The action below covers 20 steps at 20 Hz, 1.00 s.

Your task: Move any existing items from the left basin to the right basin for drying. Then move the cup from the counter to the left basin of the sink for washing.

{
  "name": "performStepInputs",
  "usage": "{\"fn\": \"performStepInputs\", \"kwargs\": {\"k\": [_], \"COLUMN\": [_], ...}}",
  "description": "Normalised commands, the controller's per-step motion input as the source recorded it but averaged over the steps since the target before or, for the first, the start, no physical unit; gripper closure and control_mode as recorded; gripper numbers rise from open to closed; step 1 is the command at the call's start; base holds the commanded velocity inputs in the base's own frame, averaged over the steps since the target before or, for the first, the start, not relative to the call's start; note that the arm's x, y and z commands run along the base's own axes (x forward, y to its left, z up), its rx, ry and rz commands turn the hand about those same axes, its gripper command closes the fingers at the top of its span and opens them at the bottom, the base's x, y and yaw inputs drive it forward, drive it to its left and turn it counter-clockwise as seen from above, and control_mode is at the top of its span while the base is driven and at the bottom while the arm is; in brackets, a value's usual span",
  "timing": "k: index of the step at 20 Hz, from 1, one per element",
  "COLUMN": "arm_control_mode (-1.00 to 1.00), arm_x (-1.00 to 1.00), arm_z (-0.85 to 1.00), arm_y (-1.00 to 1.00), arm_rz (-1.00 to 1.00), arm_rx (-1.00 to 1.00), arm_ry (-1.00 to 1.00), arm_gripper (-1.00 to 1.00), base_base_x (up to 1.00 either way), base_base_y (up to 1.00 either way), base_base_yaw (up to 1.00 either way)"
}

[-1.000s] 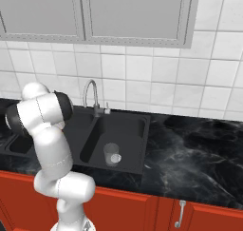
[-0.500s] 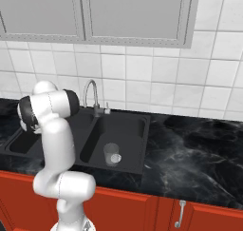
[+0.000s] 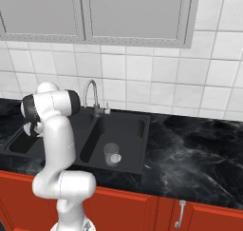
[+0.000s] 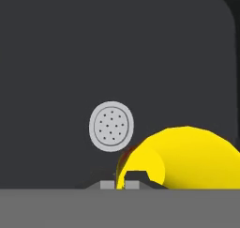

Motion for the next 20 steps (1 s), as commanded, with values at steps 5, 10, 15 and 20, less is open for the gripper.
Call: {"fn": "performStepInputs", "kwargs": {"k": [5,10,15,20], "arm_control_mode": [-1.00,-1.00,-1.00,-1.00], "arm_x": [0.00,0.00,-0.02,0.00], "arm_z": [-0.14,-0.14,-0.02,0.03], "arm_y": [0.00,0.00,0.00,0.00], "arm_rz": [0.00,0.00,0.00,0.00], "arm_rx": [0.00,0.00,0.00,0.00], "arm_ry": [-0.07,-0.07,-0.08,-0.06], "arm_gripper": [1.00,1.00,-1.00,-1.00], "base_base_x": [0.00,0.00,0.00,0.00], "base_base_y": [0.00,0.00,0.00,0.00], "base_base_yaw": [0.00,0.00,0.00,0.00]}}
